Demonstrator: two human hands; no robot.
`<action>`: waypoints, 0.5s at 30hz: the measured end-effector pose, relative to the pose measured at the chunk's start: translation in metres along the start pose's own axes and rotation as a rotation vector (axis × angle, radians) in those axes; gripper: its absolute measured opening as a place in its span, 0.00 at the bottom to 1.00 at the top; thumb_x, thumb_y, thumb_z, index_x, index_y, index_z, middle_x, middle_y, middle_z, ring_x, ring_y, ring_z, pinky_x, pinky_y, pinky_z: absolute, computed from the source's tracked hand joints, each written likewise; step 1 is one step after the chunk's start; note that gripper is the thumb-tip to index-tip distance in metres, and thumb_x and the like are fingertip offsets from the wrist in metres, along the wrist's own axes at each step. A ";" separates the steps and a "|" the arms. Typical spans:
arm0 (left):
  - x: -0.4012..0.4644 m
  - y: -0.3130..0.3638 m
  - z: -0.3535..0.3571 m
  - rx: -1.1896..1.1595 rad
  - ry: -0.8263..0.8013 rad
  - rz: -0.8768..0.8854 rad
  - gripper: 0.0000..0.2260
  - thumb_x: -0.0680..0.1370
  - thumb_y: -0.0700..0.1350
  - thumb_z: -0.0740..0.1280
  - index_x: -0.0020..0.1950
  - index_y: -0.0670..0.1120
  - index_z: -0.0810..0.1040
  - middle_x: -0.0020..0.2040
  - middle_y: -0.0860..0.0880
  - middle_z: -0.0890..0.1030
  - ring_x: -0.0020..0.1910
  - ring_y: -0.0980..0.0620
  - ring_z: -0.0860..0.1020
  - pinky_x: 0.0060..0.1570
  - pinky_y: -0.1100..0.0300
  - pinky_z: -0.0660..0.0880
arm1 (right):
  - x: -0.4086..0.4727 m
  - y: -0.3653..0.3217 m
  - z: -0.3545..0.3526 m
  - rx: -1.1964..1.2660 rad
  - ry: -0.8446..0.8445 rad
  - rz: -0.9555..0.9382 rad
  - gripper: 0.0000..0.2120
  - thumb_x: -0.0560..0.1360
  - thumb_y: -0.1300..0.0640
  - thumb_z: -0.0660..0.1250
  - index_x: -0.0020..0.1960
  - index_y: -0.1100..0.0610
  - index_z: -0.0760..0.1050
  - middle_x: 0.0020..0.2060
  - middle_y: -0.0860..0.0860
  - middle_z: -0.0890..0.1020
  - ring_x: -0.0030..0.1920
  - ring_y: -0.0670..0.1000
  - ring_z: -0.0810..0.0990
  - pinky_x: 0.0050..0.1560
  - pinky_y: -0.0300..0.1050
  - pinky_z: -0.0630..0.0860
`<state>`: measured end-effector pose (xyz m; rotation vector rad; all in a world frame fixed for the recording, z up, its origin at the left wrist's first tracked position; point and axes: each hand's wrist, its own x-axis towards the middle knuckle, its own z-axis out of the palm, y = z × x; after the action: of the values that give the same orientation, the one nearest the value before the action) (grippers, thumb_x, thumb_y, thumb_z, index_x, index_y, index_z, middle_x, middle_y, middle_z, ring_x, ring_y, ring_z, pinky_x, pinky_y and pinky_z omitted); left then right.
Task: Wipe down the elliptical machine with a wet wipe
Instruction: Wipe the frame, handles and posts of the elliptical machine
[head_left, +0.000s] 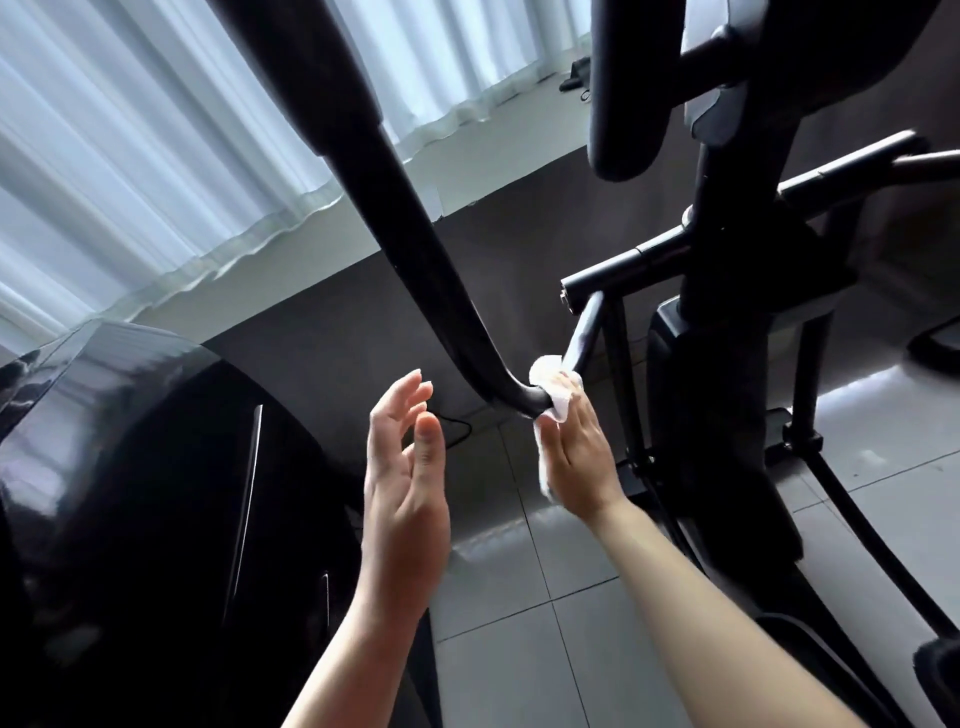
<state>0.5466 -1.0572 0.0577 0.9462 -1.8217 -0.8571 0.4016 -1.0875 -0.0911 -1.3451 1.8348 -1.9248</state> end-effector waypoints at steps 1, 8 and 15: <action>-0.003 0.000 0.005 0.013 0.033 0.019 0.17 0.76 0.60 0.59 0.64 0.61 0.70 0.64 0.59 0.76 0.67 0.59 0.71 0.66 0.61 0.69 | 0.000 -0.003 -0.003 0.035 -0.013 0.033 0.34 0.81 0.37 0.42 0.69 0.60 0.69 0.69 0.50 0.69 0.73 0.46 0.61 0.71 0.57 0.61; 0.027 0.005 0.030 0.058 0.175 0.062 0.26 0.70 0.63 0.66 0.66 0.66 0.61 0.67 0.67 0.65 0.72 0.61 0.62 0.71 0.48 0.62 | 0.003 -0.091 0.005 0.443 -0.079 0.073 0.28 0.78 0.32 0.39 0.67 0.42 0.66 0.63 0.36 0.69 0.69 0.35 0.64 0.74 0.37 0.53; 0.044 0.000 0.033 0.095 0.213 0.046 0.39 0.66 0.64 0.70 0.73 0.63 0.57 0.71 0.53 0.63 0.71 0.63 0.62 0.73 0.41 0.58 | 0.051 0.039 -0.028 0.072 -0.330 -0.001 0.38 0.80 0.35 0.40 0.58 0.60 0.80 0.59 0.44 0.75 0.67 0.33 0.62 0.72 0.39 0.55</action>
<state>0.5019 -1.0899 0.0628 1.0113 -1.7053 -0.6204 0.3356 -1.1104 -0.0954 -1.5312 1.5918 -1.6329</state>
